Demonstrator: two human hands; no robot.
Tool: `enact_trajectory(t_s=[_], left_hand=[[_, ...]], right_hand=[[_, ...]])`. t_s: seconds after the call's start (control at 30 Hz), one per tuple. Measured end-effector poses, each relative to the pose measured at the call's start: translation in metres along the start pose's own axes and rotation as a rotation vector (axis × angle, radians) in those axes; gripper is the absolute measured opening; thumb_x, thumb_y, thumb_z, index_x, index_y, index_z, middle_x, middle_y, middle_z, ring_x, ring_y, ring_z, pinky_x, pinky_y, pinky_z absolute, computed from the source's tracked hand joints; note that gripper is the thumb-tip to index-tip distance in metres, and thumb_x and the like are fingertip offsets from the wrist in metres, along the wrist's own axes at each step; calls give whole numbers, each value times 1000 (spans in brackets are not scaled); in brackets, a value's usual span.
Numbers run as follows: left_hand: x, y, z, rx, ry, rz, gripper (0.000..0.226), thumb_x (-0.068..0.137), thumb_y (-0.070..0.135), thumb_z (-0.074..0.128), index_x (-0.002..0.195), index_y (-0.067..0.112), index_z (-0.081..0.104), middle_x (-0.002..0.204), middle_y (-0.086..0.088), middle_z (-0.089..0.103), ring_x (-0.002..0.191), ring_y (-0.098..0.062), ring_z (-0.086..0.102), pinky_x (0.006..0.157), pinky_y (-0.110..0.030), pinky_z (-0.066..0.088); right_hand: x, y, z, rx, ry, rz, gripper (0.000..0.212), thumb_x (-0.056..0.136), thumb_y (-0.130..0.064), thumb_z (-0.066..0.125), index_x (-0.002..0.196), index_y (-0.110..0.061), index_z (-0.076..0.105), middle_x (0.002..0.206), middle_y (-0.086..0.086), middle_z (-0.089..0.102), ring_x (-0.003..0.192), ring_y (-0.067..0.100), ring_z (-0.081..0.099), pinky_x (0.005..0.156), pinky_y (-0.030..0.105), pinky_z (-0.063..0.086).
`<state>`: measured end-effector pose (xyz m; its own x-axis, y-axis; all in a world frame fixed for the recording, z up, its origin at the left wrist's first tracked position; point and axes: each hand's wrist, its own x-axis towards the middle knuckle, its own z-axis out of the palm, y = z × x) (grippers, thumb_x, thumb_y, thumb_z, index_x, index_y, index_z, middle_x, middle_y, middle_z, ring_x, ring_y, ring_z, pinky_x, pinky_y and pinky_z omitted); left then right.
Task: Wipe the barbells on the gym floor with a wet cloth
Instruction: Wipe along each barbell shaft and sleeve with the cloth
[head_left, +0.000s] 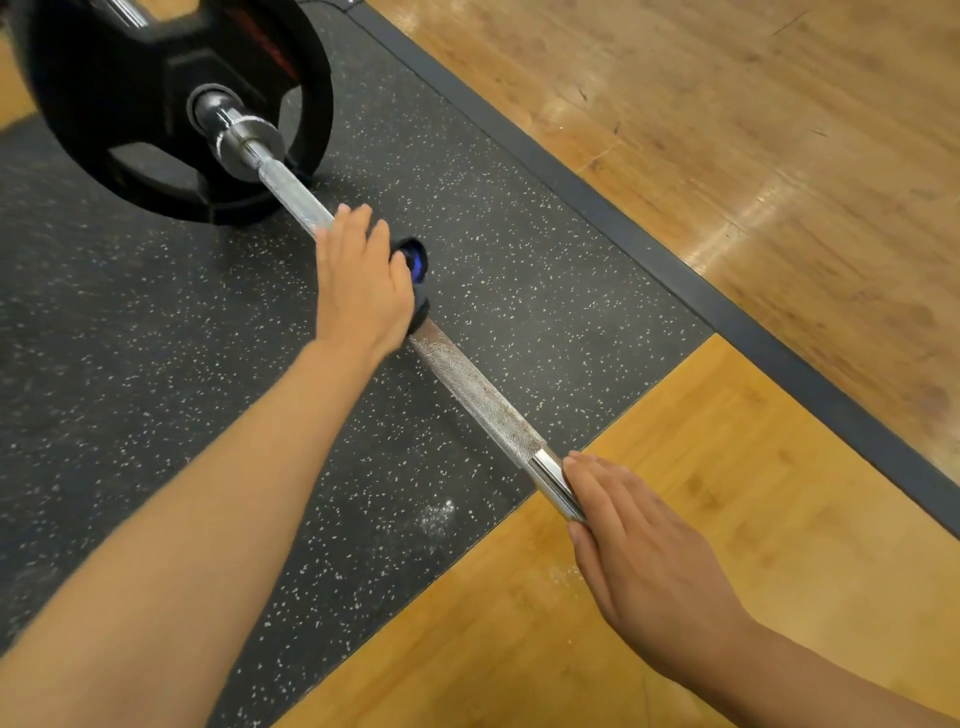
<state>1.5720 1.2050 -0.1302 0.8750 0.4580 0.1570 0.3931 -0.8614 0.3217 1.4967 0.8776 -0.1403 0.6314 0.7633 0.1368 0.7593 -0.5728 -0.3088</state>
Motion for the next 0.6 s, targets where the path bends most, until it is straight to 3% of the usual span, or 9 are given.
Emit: enact_trajectory(t_s=[0.17,0.33,0.47,0.6], left_hand=[[-72,25,12,-146,9,327,45,101,20,28,125,-6,56,139,-19,48,137,-34,36,117,-57,19],[-54,2,9,-32,27,582,45,103,22,30,115,-8,61,123,-23,58,118,-36,50,114,-47,28],[-15,-24,-1,21,67,328,46,102,22,28,115,-10,59,122,-27,56,111,-41,49,103,-47,32],[-13,-21,1,-68,84,224,45,102,22,29,123,-9,56,130,-24,50,122,-40,43,110,-48,29]], right_hand=[[1,0,-2,-3,5,-2,44,101,-29,33,138,-7,44,133,7,60,128,18,45,107,34,34],[2,-1,-2,-3,3,-5,44,102,-30,33,138,-8,44,133,6,60,127,17,45,108,33,34],[1,-1,-1,8,-1,0,44,105,-32,28,139,-8,43,134,5,59,126,17,46,109,34,33],[0,1,-1,7,-7,1,44,105,-31,29,140,-8,43,133,5,59,126,17,47,110,33,32]])
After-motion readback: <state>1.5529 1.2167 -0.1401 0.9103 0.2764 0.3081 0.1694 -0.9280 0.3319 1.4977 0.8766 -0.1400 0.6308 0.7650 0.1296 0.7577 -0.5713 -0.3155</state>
